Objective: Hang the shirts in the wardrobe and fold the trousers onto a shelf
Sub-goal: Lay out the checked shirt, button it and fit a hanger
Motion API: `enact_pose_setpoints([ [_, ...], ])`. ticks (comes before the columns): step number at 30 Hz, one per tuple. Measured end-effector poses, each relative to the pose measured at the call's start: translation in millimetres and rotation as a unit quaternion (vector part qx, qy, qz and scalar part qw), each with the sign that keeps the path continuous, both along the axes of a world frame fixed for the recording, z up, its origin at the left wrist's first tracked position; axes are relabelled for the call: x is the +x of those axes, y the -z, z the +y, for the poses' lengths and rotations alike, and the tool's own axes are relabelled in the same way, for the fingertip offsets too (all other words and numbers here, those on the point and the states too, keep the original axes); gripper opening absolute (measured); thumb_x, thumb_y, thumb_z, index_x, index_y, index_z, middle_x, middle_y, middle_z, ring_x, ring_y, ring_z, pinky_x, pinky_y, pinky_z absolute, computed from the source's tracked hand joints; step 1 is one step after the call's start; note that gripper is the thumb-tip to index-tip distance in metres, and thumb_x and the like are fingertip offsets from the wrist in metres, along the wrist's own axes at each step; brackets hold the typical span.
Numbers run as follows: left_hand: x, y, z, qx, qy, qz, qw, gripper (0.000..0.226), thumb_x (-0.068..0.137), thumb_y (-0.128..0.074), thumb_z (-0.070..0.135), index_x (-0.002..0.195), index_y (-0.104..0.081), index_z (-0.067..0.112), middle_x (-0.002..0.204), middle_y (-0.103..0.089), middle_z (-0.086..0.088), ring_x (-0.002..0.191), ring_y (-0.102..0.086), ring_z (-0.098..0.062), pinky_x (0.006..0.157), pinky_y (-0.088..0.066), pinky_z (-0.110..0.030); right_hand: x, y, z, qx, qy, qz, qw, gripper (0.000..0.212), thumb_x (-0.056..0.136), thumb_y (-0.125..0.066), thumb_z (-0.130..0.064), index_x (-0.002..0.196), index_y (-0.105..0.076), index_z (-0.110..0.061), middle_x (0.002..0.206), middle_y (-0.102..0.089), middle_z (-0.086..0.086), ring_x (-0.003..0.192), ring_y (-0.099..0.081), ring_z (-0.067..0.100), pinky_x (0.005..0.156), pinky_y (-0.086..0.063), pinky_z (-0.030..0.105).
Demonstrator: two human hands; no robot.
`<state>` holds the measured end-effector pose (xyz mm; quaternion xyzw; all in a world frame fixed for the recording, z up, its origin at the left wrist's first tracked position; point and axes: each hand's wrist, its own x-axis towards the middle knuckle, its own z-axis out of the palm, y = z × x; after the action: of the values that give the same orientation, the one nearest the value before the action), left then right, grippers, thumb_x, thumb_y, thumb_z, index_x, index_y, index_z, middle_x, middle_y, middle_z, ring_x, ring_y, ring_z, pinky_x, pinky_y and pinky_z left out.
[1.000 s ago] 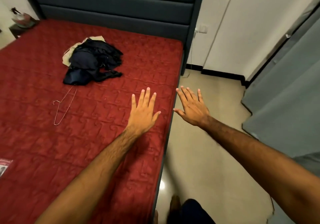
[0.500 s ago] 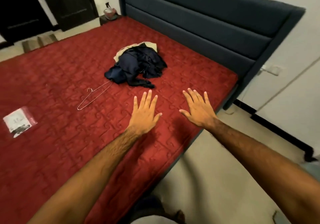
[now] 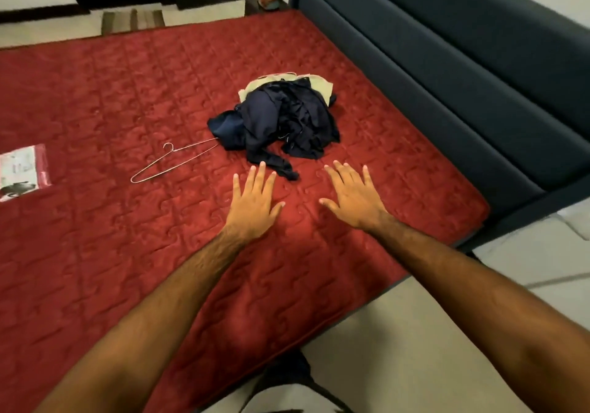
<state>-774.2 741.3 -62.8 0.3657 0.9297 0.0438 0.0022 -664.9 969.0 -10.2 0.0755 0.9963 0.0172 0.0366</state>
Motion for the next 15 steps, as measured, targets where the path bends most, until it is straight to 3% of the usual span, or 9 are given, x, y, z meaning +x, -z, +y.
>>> enact_pose_setpoints([
  [5,-58,23,57,-0.015,-0.052,-0.043,0.998,0.075,0.099,-0.034,0.057,0.159,-0.019,0.014,0.168,-0.002,-0.012,0.154,-0.005,-0.031,0.120,-0.004,-0.062,-78,24,65,-0.006,-0.039,-0.042,0.998,0.080,0.097,-0.040,-0.060,0.158,-0.014,-0.015,0.164,-0.016,0.008,0.151,-0.013,0.026,0.121,-0.006,0.058],
  [15,-161,104,148,-0.074,-0.125,-0.091,0.985,0.072,0.102,-0.034,0.053,0.160,-0.012,0.016,0.168,0.004,-0.010,0.155,-0.001,-0.029,0.120,-0.005,-0.061,-236,136,167,-0.066,-0.112,-0.118,0.984,0.073,0.098,-0.047,-0.050,0.156,-0.020,-0.015,0.164,-0.014,0.008,0.150,-0.015,0.026,0.121,-0.010,0.052],
])
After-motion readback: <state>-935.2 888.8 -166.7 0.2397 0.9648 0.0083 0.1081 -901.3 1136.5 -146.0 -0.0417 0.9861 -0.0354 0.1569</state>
